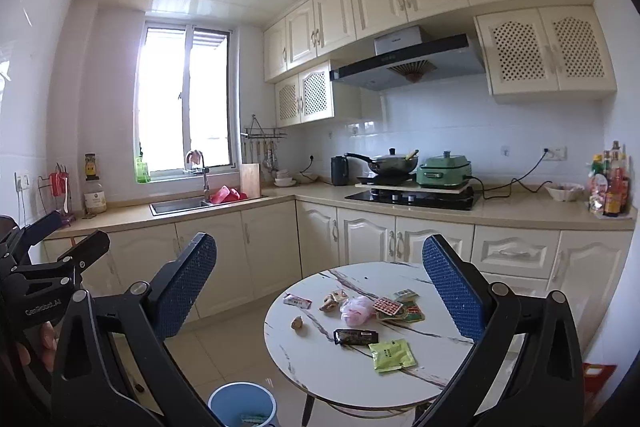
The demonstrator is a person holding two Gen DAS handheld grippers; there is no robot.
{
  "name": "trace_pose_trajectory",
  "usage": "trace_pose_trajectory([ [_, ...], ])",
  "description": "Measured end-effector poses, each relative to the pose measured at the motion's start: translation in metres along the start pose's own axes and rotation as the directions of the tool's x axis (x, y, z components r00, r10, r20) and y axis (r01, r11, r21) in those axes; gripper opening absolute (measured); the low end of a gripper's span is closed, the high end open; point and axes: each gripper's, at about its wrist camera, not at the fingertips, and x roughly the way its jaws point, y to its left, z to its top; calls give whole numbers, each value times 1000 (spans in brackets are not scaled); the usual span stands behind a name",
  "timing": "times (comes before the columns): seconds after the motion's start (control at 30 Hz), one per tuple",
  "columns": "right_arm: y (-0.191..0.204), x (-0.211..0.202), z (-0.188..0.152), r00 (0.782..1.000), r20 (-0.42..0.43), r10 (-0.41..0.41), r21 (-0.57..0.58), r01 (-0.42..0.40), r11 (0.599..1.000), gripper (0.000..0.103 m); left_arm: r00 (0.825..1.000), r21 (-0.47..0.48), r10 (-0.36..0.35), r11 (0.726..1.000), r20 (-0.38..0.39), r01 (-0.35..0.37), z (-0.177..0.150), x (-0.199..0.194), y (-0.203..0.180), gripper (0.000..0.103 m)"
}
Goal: Collect trash
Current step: 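Withdraw both tools from the bucket back toward the table, then grasp the yellow-green packet on the table with the right gripper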
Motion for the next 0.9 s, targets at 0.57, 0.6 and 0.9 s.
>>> trace_pose_trajectory([
  [0.57,-93,130,-113,905,-401,-145,49,179,983,103,940,-10,-62,998,-336,63,-23,177,-47,102],
  [0.6,-98,143,-126,885,-442,-145,45,183,982,103,933,-8,-62,998,-355,64,-26,186,-50,102],
  [0.9,-114,243,-218,724,-677,-133,-53,132,990,103,876,19,-53,997,-479,70,-31,266,-70,102],
])
